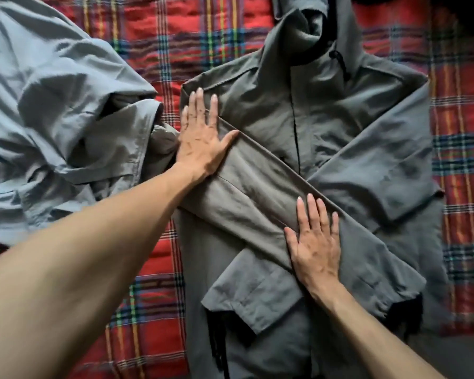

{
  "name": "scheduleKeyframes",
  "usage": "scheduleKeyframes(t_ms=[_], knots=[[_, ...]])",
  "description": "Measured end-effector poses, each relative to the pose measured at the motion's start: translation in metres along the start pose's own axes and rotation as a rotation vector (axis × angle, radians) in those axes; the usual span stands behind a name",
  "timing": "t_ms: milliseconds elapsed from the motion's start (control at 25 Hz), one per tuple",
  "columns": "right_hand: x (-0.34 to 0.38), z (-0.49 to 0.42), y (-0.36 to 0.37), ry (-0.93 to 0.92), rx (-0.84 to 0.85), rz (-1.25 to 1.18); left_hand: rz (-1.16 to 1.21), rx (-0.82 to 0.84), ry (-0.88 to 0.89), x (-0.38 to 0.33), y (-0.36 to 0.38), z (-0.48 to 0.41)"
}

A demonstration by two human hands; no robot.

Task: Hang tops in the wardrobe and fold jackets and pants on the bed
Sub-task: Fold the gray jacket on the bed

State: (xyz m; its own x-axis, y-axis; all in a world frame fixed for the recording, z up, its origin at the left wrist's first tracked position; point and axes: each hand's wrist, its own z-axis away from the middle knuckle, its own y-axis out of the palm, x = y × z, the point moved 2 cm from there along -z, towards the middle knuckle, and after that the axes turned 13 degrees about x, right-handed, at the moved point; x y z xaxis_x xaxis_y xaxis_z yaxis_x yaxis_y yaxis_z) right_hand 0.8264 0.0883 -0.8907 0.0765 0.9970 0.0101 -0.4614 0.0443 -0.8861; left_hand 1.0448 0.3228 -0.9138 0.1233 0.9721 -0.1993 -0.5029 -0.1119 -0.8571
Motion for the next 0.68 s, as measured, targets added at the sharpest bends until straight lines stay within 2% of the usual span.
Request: scheduleKeyframes(t_ms=[120,160,280,320,480,560,680], knots=[[-0.056,0.041,0.004,0.139,-0.052,-0.015,-0.001,-0.091,-0.033,-0.022,-0.012,0.016],[-0.065,0.047,0.003,0.151,-0.076,-0.033,-0.003,-0.13,0.015,-0.041,-0.01,0.03],[-0.073,0.044,0.005,0.102,-0.118,-0.069,-0.15,-0.119,0.411,-0.11,0.035,0.088],[-0.081,0.046,0.01,0.096,-0.109,-0.07,-0.236,-0.067,0.462,-0.121,0.051,0.101],[-0.15,0.085,0.04,0.277,-0.079,-0.083,-0.363,0.0,0.433,-0.111,0.068,0.096],[-0.171,0.107,0.046,0.294,-0.078,-0.103,-0.377,0.018,0.416,-0.111,0.066,0.096],[-0.158,0.103,0.026,0.317,-0.214,-0.114,-0.375,0.046,0.388,-0.117,0.067,0.098]])
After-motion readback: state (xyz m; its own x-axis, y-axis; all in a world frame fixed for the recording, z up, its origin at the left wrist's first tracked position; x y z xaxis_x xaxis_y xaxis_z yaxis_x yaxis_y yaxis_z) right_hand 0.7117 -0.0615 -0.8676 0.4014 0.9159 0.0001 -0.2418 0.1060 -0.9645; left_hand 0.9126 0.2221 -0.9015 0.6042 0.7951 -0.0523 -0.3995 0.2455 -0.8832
